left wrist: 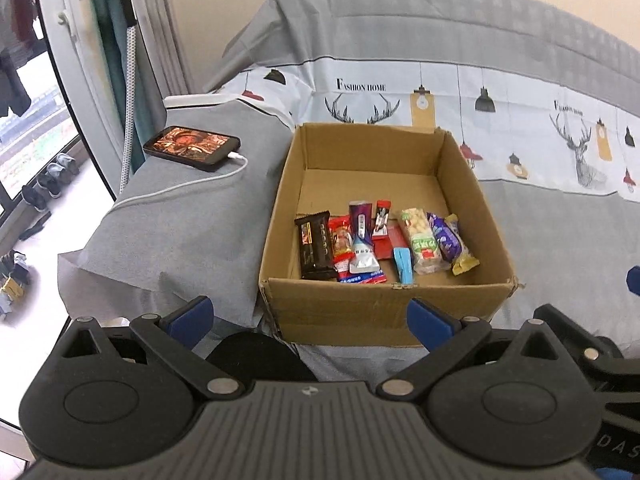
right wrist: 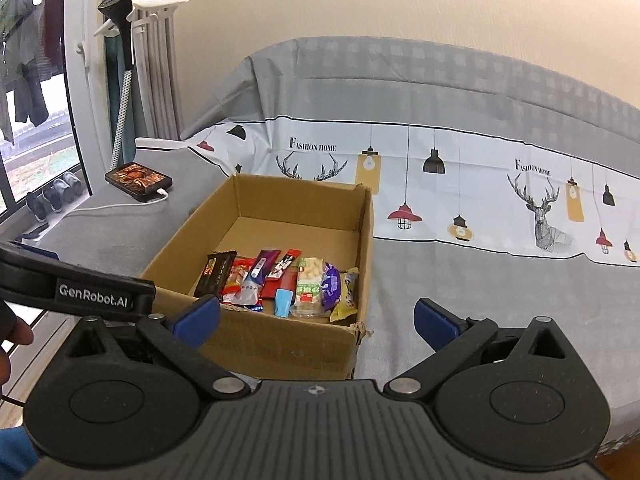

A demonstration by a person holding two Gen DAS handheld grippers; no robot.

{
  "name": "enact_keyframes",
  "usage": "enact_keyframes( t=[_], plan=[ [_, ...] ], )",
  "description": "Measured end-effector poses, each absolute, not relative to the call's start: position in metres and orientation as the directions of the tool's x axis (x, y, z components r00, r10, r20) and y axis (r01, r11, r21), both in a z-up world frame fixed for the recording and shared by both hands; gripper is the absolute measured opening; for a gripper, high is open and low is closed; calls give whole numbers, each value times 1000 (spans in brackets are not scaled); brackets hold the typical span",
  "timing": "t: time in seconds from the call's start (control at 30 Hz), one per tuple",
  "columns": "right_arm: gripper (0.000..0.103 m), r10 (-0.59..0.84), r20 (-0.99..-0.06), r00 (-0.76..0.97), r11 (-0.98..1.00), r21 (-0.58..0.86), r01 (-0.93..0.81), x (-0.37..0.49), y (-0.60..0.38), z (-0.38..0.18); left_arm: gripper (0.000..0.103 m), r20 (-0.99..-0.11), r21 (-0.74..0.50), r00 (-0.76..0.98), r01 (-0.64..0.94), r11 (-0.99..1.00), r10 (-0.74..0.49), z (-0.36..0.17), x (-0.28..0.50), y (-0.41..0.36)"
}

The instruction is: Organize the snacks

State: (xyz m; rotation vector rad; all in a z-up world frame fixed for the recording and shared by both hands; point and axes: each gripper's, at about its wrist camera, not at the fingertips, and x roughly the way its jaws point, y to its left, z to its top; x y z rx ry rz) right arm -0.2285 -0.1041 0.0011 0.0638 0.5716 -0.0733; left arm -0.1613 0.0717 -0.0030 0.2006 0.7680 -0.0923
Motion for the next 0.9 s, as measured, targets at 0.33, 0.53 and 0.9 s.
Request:
enact_keyframes(
  t=[0.33, 0.53, 0.9],
  plan=[
    [102, -62, -538, 841, 994, 45, 102, -230, -105, 2, 103, -696, 142, 717, 118, 983, 14, -2, -160, 74],
    [102, -54, -538, 841, 994, 47, 95, -230, -105, 1, 103, -685, 170, 727, 104, 980, 41, -3, -159, 75],
    [102, -47, -548, 835, 994, 55, 92, -228, -107, -2, 103, -673, 187, 739, 120, 975, 38, -4, -159, 72]
  ],
)
